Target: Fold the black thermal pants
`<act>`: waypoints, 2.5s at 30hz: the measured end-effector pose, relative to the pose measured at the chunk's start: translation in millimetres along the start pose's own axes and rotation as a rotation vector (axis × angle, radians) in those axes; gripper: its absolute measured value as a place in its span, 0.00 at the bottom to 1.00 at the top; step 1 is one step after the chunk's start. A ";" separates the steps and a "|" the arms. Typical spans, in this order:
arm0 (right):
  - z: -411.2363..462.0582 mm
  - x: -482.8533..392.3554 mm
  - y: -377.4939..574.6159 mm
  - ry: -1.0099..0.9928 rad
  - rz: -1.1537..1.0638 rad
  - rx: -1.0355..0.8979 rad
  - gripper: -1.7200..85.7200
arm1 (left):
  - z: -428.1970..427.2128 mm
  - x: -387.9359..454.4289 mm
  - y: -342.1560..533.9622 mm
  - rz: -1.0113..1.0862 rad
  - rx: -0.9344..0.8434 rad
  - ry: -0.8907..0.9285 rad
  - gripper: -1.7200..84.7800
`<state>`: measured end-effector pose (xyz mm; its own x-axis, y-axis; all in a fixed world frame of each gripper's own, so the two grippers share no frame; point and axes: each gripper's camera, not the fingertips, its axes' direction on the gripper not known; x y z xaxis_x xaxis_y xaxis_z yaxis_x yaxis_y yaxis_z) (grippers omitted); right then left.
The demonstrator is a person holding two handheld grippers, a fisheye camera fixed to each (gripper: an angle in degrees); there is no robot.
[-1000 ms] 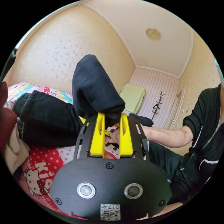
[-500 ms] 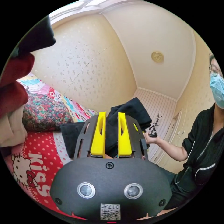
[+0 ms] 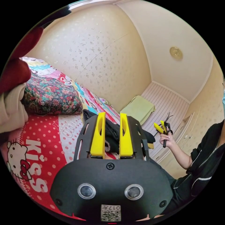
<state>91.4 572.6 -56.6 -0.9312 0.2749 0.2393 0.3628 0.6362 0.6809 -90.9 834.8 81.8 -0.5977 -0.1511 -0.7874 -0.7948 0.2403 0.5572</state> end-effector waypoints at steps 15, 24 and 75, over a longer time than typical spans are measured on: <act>337.3 -174.2 -16.1 0.986 -0.560 -0.521 0.08 | 56.1 9.3 7.4 0.071 -0.105 -0.018 0.14; 67.7 -153.1 -39.2 1.551 -0.278 -0.124 0.06 | 98.2 40.0 22.3 0.195 -0.241 -0.167 0.14; 68.4 -33.1 210.4 0.475 -0.069 -0.251 0.11 | -381.3 273.0 202.6 0.089 0.698 -0.128 0.02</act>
<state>201.0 746.7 31.4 -0.8870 -0.1547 0.4350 0.3349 0.4330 0.8369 -455.1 476.6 80.3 -0.6056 0.0011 -0.7957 -0.4656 0.8105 0.3555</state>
